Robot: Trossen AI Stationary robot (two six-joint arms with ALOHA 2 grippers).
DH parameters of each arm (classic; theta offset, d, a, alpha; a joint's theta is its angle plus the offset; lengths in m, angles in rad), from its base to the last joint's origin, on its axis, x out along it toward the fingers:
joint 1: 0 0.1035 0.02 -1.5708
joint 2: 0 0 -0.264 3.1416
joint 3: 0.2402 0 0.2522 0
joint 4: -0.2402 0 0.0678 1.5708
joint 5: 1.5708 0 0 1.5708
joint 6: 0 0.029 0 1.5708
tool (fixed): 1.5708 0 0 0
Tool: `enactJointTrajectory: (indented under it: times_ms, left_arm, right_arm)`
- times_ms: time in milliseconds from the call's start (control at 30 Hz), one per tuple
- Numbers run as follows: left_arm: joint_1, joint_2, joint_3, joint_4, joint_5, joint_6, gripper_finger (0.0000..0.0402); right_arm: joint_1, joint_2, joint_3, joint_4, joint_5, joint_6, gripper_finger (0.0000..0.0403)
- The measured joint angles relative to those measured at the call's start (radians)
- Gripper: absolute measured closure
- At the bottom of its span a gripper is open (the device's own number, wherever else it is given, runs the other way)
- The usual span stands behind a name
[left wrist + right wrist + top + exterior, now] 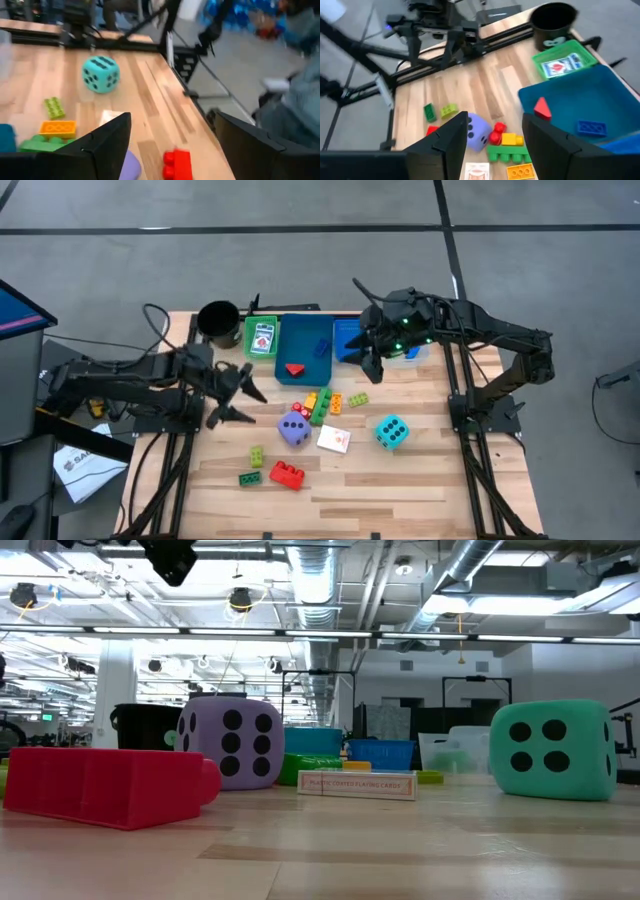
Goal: Pick & Place Toys
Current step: Put the small light green game piece into the dark blue bin
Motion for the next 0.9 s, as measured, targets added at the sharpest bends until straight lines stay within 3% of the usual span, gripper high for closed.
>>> enactJointTrajectory:
  times_ms: [167, 367, 600, 900]
  left_arm:
    - [-0.136, 0.032, 0.0, -0.142, -0.063, 0.141, 0.0119]
    - [-0.219, 0.096, -0.001, -0.362, -0.151, 0.395, 0.0119]
    - [-0.256, 0.212, -0.001, -0.369, -0.149, 0.525, 0.0119]
    - [-0.292, 0.388, -0.001, -0.364, -0.148, 0.65, 0.0119]
  right_arm:
    - [0.02, 0.0, 0.0, -0.003, -0.004, -0.031, 0.0219]
    - [0.039, 0.0, 0.0, -0.003, -0.004, 0.077, 0.0219]
    - [0.044, 0.0, 0.0, -0.003, 0.004, 0.229, 0.0219]
    - [0.086, 0.0, 0.0, -0.003, 0.055, 0.281, 0.0219]
